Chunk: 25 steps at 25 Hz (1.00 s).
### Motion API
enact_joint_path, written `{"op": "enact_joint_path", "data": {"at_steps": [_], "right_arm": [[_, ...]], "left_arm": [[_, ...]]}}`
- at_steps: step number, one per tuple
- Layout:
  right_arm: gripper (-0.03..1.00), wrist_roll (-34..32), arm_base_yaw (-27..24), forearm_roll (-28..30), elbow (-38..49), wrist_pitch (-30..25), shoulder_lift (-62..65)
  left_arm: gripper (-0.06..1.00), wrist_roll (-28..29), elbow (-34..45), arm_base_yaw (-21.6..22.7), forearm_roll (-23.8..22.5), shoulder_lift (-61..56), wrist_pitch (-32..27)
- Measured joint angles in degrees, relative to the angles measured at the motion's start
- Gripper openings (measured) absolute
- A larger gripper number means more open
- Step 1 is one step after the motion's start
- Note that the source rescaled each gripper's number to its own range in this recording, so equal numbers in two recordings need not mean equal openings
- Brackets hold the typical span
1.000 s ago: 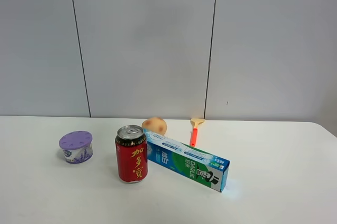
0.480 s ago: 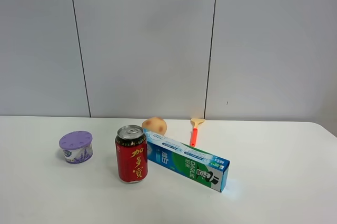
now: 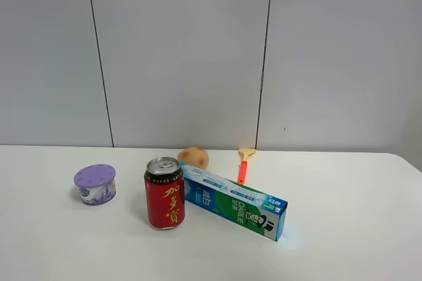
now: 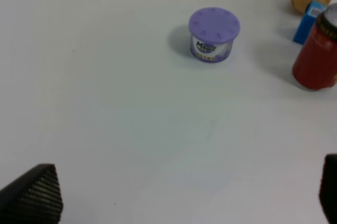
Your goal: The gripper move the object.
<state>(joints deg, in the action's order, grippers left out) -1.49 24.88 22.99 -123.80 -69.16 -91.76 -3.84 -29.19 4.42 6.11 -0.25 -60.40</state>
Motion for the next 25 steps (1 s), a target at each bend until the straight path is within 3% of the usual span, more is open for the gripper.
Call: {"op": "enact_joint_path", "data": {"at_steps": [6, 8, 11, 16, 20, 25], "right_arm": [[0.49, -0.54, -4.32, -1.47, 0.00, -0.84, 7.66], [0.60, -0.82, -4.50, -1.46, 0.00, -0.95, 10.22], [0.89, -0.89, -4.50, -1.43, 0.00, -0.95, 13.70], [0.98, 0.17, -4.50, -1.00, 1.36, -0.90, 19.23], [0.99, 1.49, -6.26, -2.82, 13.00, -0.28, 26.89], [1.00, 1.49, -10.32, -7.02, 37.14, 4.83, 37.65]], "left_arm": [[1.00, 0.00, 0.00, 0.00, 0.00, 0.00, 0.00], [1.00, 0.00, 0.00, 0.00, 0.00, 0.00, 0.00], [1.00, 0.00, 0.00, 0.00, 0.00, 0.00, 0.00], [1.00, 0.00, 0.00, 0.00, 0.00, 0.00, 0.00], [1.00, 0.00, 0.00, 0.00, 0.00, 0.00, 0.00], [1.00, 0.00, 0.00, 0.00, 0.00, 0.00, 0.00]]}}
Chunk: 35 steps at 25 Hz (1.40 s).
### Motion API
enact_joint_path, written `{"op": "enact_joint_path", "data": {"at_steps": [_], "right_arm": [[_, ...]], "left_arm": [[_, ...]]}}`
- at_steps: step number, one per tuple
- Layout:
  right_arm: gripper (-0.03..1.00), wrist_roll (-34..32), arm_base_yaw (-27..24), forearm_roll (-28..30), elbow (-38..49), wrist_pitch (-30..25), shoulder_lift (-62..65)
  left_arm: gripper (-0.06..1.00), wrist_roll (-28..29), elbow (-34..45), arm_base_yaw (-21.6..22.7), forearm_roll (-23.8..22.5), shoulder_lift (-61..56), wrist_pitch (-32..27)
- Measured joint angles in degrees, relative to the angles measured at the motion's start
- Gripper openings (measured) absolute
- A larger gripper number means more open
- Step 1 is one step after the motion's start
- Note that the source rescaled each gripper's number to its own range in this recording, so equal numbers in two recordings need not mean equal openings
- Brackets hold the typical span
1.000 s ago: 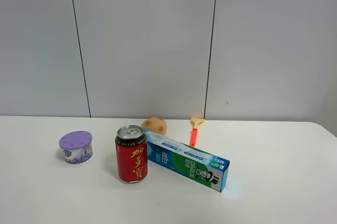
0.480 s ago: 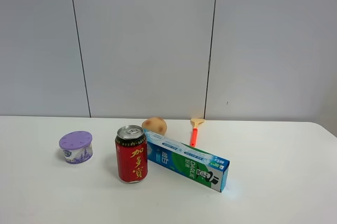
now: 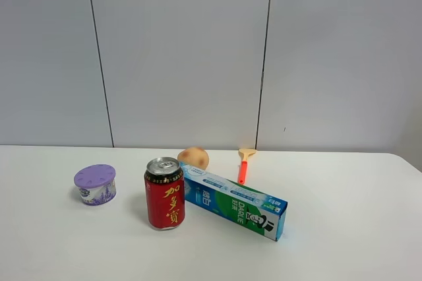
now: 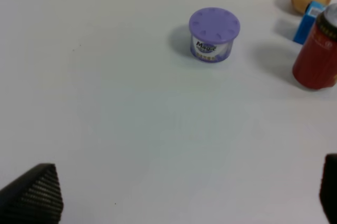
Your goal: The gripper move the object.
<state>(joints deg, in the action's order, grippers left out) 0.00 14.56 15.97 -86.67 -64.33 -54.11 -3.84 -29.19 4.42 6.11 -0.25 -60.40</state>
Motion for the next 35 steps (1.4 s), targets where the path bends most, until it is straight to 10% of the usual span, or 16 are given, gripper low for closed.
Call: {"op": "enact_joint_path", "data": {"at_steps": [12, 35], "right_arm": [[1.00, 8.04, -22.93, -19.99, 43.53, 9.39, 27.16], [1.00, 10.70, -21.98, -21.18, 56.45, 4.15, 39.60]], "left_arm": [[1.00, 0.00, 0.00, 0.00, 0.00, 0.00, 0.00], [1.00, 0.00, 0.00, 0.00, 0.00, 0.00, 0.00]]}}
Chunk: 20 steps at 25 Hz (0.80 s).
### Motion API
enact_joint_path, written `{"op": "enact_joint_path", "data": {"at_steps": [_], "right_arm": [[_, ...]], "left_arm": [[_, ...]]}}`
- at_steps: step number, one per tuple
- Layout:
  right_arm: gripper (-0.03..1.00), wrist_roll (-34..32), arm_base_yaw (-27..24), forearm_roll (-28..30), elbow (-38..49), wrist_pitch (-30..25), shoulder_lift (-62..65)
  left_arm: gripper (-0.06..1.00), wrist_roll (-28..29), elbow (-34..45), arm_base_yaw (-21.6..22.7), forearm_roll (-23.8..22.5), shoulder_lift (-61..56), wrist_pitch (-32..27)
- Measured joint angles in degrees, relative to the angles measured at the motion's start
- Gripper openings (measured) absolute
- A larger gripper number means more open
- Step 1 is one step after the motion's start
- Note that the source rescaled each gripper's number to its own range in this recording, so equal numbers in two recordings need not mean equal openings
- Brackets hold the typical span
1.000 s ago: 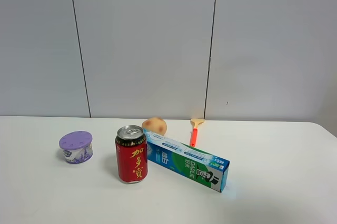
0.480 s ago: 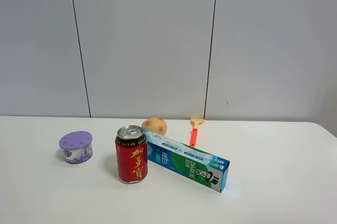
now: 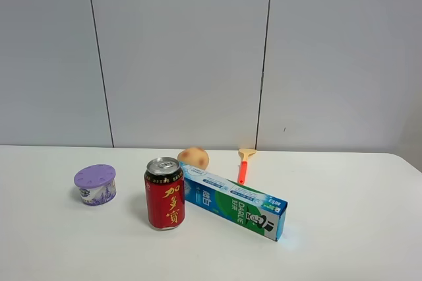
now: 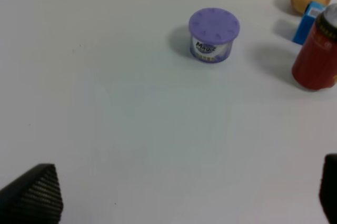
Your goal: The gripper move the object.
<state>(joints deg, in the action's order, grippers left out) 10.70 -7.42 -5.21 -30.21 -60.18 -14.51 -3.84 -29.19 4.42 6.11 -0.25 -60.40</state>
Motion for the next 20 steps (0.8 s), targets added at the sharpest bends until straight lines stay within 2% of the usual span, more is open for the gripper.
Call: {"op": "enact_joint_path", "data": {"at_steps": [7, 16, 20], "right_arm": [[0.99, -1.05, 0.00, 0.00, 0.88, -0.92, 6.19], [0.98, -2.52, 0.00, 1.29, 1.21, -1.10, 7.38], [0.97, -2.59, 0.11, 1.29, 1.21, -1.10, 12.83]], "left_arm": [[1.00, 0.00, 0.00, 0.00, 0.00, 0.00, 0.00], [1.00, 0.00, 0.00, 0.00, 0.00, 0.00, 0.00], [1.00, 0.00, 0.00, 0.00, 0.00, 0.00, 0.00]]}}
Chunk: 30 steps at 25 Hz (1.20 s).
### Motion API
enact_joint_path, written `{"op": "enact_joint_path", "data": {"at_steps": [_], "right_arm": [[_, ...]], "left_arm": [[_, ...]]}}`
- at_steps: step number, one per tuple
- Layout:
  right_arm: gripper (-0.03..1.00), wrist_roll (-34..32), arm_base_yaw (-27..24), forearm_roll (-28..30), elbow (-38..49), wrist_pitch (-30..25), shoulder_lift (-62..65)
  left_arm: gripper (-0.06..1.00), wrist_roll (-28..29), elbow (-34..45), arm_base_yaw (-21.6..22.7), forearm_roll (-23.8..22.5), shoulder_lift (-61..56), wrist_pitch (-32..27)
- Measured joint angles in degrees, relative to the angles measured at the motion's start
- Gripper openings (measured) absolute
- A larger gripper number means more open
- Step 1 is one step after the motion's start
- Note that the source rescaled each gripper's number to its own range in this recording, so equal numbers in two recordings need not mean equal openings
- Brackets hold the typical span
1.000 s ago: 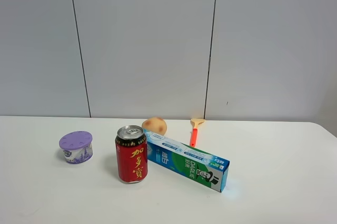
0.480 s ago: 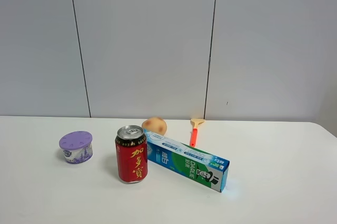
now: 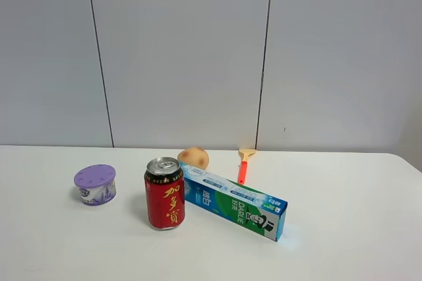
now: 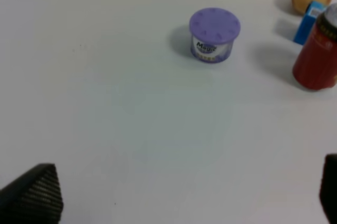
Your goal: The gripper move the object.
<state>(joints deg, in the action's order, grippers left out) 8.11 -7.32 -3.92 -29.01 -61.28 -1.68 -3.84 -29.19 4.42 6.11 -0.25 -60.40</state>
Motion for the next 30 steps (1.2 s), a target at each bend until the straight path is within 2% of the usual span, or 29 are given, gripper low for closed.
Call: {"op": "enact_joint_path", "data": {"at_steps": [30], "right_arm": [[0.97, 0.00, 0.00, 0.04, 0.00, -0.07, 1.81]], "left_arm": [[1.00, 0.00, 0.00, 0.00, 0.00, 0.00, 0.00]]}}
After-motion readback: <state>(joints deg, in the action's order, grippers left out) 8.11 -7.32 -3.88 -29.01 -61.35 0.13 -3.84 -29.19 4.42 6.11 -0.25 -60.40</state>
